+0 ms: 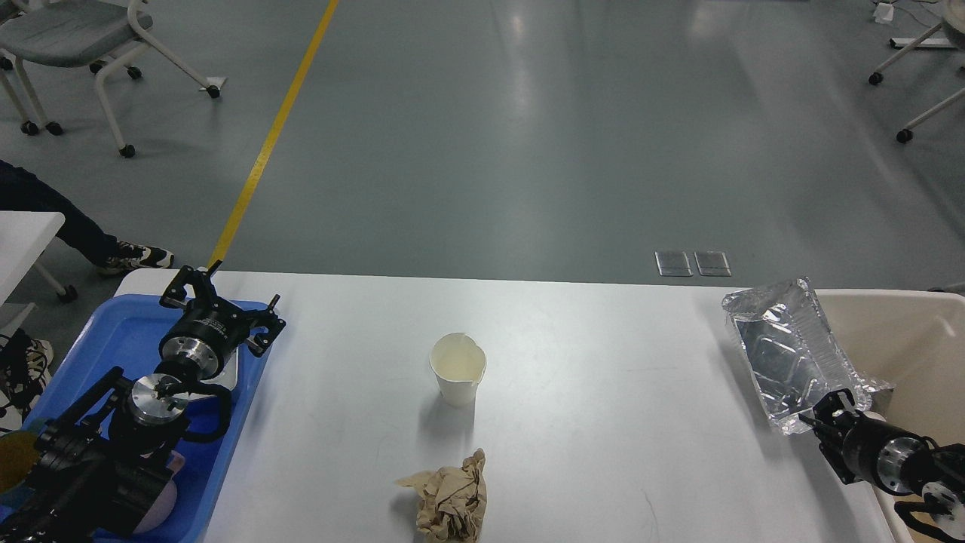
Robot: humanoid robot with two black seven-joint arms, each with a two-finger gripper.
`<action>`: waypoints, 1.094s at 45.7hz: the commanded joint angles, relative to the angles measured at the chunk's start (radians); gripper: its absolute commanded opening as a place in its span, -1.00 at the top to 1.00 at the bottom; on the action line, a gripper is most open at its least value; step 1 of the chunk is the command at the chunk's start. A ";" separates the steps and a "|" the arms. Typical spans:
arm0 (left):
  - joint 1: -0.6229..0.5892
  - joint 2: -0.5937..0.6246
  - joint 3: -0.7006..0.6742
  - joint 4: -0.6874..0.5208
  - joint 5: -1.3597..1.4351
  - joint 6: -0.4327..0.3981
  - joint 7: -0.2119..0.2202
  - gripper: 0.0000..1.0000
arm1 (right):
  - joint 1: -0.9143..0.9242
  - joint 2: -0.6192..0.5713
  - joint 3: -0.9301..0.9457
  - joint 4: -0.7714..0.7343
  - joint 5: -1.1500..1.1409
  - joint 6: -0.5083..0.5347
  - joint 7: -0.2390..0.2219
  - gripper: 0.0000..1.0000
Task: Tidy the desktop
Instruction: 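Grasp and lift the foil tray with the right gripper out of the box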
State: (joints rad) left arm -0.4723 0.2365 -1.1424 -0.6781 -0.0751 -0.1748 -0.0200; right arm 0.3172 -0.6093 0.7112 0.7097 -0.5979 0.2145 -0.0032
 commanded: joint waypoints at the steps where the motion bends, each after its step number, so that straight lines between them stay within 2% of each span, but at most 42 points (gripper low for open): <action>1: -0.002 0.003 0.001 0.000 0.000 0.001 -0.001 -0.94 | 0.017 -0.055 -0.067 0.051 -0.003 0.008 0.005 1.00; 16: 0.001 0.011 0.035 0.000 0.077 0.018 -0.006 -0.94 | 0.059 -0.297 -0.136 0.324 -0.169 0.009 0.014 1.00; 24: 0.000 0.006 0.035 0.000 0.089 0.031 -0.044 -0.94 | 0.060 -0.446 -0.153 0.467 -0.345 0.016 0.014 1.00; 32: 0.004 -0.005 0.036 0.000 0.138 0.043 -0.072 -0.94 | 0.059 -0.556 -0.183 0.536 -0.444 0.040 0.015 1.00; 42: 0.004 -0.002 0.035 0.000 0.176 0.063 -0.070 -0.94 | 0.052 -0.644 -0.200 0.617 -0.497 0.059 0.029 1.00; 50: 0.017 0.012 0.032 -0.001 0.175 0.060 -0.055 -0.94 | 0.054 -0.652 -0.210 0.657 -0.550 0.059 0.029 1.00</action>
State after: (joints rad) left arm -0.4628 0.2404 -1.1074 -0.6781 0.1010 -0.1085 -0.0800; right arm 0.3698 -1.2585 0.5044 1.3481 -1.1204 0.2727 0.0258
